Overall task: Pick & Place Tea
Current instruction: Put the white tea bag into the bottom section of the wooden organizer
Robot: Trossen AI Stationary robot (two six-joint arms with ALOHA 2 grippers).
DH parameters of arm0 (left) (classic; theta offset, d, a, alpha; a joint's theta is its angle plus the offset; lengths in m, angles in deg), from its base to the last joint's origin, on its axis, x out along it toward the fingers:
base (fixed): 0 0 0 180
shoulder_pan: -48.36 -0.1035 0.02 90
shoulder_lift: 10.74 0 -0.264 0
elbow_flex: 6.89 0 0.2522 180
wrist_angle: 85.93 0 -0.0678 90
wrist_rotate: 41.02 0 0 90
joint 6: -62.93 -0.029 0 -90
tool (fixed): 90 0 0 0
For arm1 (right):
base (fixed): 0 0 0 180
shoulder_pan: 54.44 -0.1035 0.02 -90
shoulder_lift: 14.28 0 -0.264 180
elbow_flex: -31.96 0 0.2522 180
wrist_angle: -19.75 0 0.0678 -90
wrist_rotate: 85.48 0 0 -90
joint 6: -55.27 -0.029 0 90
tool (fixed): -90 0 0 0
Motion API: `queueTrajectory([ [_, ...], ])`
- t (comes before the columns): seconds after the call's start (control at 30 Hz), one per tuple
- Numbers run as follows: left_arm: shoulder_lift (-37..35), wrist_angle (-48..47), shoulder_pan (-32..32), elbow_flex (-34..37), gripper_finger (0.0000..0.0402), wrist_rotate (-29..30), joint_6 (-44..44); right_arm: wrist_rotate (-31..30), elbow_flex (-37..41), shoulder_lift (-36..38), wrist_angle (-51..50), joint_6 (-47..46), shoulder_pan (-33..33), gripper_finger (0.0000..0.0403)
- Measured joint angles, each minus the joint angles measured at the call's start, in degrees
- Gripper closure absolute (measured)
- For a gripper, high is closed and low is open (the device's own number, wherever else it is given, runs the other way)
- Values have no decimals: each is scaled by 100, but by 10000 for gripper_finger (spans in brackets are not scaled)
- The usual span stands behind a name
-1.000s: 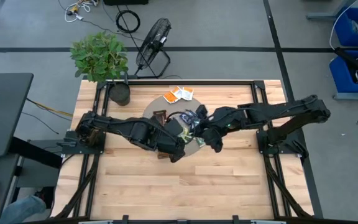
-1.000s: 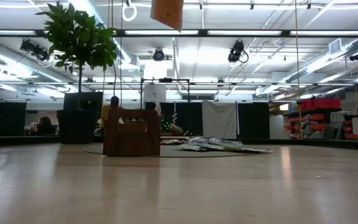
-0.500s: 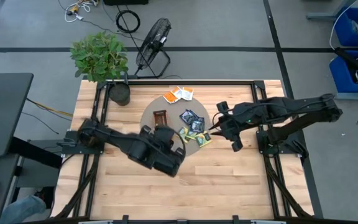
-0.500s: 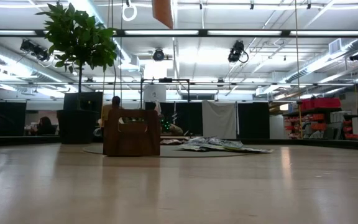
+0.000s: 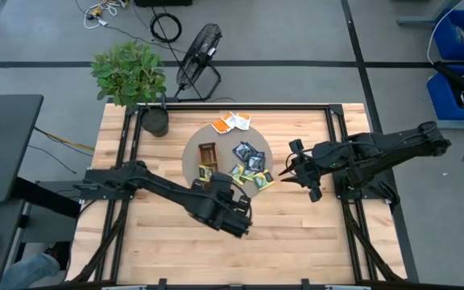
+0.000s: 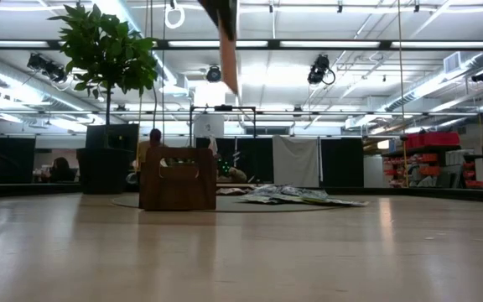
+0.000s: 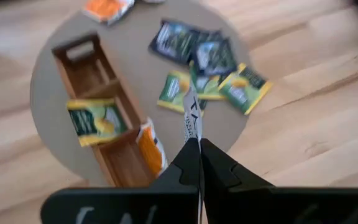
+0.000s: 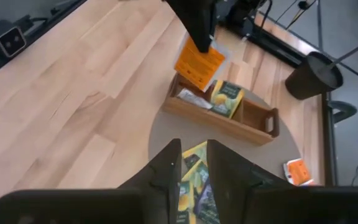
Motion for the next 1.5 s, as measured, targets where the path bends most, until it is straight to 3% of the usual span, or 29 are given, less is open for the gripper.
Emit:
queueTrajectory([
  [0.37,347,-1,-424,-2,401,-716,-68,2,274,-1,151,-16,-200,319],
  [0.8,316,4,-421,-4,401,-195,-291,2,274,5,206,-98,-241,319],
  [1.17,303,4,-122,-4,401,-717,-364,2,274,3,230,-234,-241,319],
  [1.33,234,5,-173,8,401,-666,-802,2,274,3,304,-255,-241,319],
  [1.5,-265,7,-285,-4,401,-302,-1353,2,274,3,302,-291,-241,319],
])
